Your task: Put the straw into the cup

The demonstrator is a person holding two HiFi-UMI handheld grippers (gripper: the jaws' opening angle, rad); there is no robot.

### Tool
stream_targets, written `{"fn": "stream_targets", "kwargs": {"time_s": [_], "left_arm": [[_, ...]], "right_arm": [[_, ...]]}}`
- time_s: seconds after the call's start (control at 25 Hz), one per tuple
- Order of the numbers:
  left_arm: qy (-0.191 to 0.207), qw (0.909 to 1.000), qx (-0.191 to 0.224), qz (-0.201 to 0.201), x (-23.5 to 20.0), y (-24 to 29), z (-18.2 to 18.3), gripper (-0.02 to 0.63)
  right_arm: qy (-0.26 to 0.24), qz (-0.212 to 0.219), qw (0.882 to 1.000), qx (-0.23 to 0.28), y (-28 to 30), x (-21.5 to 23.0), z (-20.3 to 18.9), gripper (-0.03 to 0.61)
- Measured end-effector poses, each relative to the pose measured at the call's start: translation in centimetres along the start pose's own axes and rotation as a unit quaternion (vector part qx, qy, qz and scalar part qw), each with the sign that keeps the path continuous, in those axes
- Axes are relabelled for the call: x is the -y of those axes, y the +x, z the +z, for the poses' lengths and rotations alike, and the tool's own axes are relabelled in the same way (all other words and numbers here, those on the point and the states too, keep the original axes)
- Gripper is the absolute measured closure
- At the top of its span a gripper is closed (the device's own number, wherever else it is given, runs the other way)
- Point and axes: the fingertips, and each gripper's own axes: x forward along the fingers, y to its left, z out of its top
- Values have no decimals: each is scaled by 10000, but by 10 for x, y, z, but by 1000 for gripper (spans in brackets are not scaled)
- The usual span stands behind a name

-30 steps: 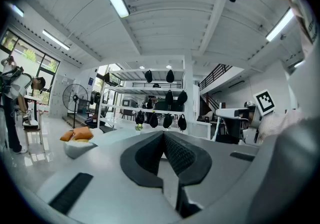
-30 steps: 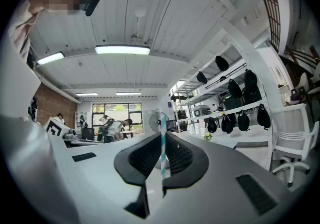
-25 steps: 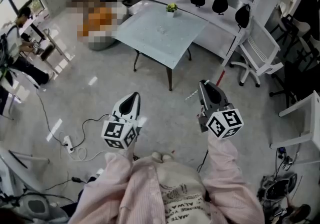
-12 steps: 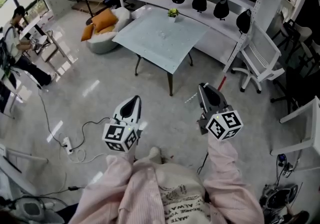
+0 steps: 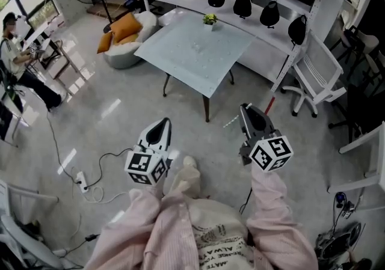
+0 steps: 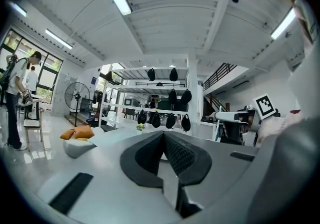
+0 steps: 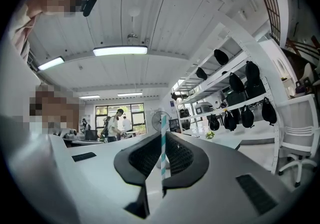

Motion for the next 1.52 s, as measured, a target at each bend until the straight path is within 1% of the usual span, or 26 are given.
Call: {"fn": "stream_targets", "kwargs": {"time_s": [0.24,0.44,0.88,1.24,1.52], "left_arm": [[-114,9999,-32,-73,-30,58,-1,614],[-142,9996,-80,-212,-59,113,10,614],[-224,9995,-92,-226,-151,211,23,614],[-249,9994,-52,-232,-195,252,26,614],[-306,9992,-92,-251,-209,280,16,614]], "right_arm": [[17,-142,9999,-57,47,34,-4,560],[63,-264,9996,-102,100,64,1,560],[101,-344,9992,-184,225,104,-6,560],[103,-480,9986,-169,281,124,-15,560],[163,-570,9980,-199,306,149,-26,560]]}}
